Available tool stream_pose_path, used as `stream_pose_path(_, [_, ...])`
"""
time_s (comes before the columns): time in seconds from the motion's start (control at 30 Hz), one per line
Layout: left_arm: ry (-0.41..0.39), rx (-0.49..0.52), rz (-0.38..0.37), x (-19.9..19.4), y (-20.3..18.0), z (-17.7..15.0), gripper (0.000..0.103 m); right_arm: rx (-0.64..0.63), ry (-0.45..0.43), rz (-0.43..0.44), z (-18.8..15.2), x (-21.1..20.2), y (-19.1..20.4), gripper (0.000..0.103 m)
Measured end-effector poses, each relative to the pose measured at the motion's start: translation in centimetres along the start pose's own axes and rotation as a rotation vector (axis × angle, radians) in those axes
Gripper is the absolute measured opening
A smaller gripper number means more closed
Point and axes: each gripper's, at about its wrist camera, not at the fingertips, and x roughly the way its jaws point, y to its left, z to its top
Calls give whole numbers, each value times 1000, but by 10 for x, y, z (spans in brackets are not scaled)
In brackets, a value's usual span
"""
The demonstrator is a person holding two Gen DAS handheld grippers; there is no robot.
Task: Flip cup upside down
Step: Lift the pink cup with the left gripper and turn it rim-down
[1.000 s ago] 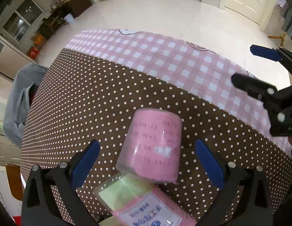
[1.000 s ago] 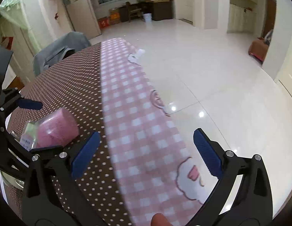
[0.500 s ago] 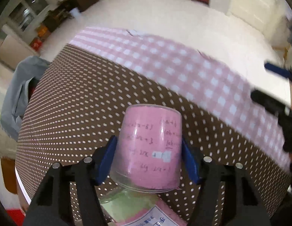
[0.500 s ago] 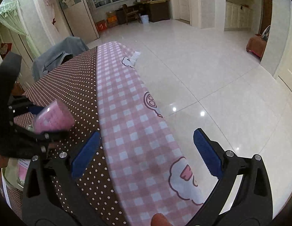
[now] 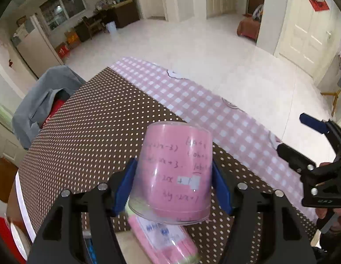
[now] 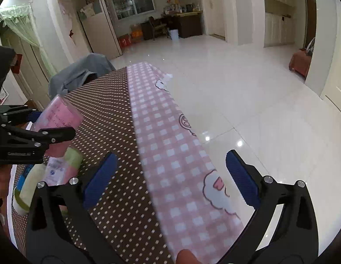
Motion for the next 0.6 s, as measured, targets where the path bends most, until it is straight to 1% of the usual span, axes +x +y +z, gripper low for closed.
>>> stream_pose_path(0.07, [-25,-17,5,-14,-2,-8,65,-13,-13,9,-4,-10,6,97])
stream_pose_path(0.17, [-67,-47,15,-38,-5,-28,65,-36,-36,28,-13,-25,17,97])
stream_pose_path(0.3, [-114,-84,26,-64,-9,-62,65,-76,-49,53,-33,-43,33,97])
stream_pose_path(0.43, [-136,-110,36,-80,-16,-100,65,-111,-61,80,-55,-59,46,97])
stream_pose_path(0.6, [-146,-180,53,-95,-22,-149,65,-144,-69,116,-87,-81,57,97])
